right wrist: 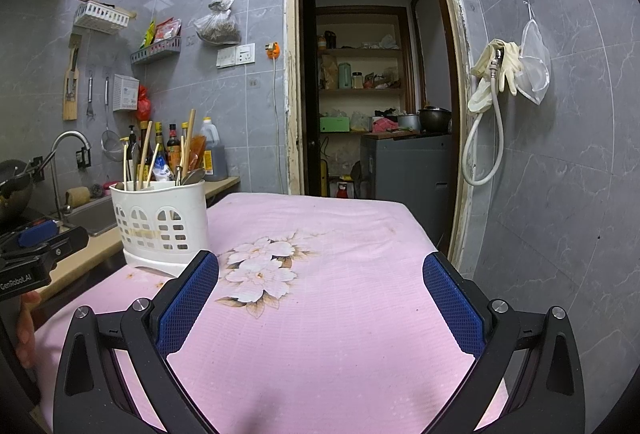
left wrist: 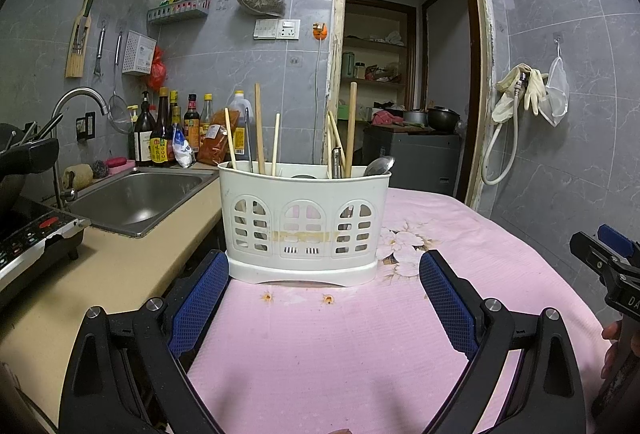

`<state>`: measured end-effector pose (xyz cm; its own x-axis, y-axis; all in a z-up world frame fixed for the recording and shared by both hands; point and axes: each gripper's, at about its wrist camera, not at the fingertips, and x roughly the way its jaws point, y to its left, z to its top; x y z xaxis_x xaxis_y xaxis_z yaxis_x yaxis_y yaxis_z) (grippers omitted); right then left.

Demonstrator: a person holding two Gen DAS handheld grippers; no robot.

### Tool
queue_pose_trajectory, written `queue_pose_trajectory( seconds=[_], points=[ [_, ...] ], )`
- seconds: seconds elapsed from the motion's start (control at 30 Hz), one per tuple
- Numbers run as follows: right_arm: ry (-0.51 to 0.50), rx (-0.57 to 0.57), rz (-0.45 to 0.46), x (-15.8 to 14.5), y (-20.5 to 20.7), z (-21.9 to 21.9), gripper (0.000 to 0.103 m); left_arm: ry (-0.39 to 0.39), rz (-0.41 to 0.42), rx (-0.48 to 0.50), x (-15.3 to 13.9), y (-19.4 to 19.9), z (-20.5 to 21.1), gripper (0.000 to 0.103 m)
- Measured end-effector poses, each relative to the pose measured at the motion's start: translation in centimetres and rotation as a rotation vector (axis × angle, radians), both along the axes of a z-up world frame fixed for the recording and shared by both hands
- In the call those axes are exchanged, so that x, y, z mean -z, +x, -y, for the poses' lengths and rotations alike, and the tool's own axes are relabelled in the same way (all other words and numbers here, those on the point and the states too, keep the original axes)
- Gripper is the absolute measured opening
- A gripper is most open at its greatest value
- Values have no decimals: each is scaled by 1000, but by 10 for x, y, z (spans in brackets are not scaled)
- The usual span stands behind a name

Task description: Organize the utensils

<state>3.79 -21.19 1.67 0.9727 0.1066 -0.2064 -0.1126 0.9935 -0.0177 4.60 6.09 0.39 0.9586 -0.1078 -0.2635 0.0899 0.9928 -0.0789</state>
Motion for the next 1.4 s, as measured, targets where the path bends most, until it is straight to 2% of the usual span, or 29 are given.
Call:
queue_pose_trajectory(
  seconds=[1.4],
  points=[
    [3, 2, -5, 1, -2, -4, 103, -16, -8, -1, 3, -1, 2, 94]
  ],
)
